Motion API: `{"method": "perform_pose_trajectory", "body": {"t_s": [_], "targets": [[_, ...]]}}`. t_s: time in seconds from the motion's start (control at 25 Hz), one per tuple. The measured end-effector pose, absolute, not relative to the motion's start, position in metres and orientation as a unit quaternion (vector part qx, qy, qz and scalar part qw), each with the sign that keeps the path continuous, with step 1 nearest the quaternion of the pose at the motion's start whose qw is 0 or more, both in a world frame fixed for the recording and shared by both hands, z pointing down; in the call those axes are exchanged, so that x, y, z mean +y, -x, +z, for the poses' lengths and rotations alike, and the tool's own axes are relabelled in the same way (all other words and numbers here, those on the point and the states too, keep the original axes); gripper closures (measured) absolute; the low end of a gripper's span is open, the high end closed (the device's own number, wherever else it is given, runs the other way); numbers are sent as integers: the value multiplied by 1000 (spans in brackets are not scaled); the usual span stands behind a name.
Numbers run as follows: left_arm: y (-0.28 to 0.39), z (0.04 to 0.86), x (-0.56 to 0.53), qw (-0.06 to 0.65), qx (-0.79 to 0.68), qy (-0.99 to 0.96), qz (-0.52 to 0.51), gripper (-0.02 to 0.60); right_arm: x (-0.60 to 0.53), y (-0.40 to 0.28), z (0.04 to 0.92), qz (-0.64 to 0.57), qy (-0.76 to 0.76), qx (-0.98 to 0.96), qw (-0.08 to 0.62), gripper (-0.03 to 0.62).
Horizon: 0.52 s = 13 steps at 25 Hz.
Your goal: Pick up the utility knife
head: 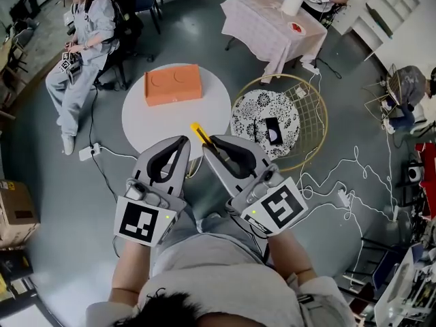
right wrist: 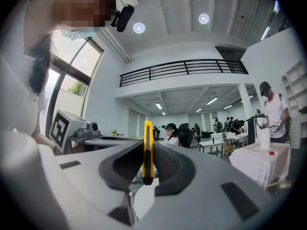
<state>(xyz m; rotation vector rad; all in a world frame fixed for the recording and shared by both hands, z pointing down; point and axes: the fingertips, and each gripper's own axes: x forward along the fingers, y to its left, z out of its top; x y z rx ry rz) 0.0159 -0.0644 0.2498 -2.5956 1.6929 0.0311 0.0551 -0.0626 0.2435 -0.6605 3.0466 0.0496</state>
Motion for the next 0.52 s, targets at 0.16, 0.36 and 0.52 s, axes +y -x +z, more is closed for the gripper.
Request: {"method": "perform_pose_trajectory", "body": {"t_s": [0.16,0.36,0.52], "targets": [[-16,249,-60,19,547,837,9,571,-58,-55,241,21,209,978,15,528],[-13,250,-58,23,550,835,10,571,-55,-50,241,25,204,979,16,528],[-8,248,-57,26,553,833,10,571,-52,-45,242,29,199,979,14,528]]}}
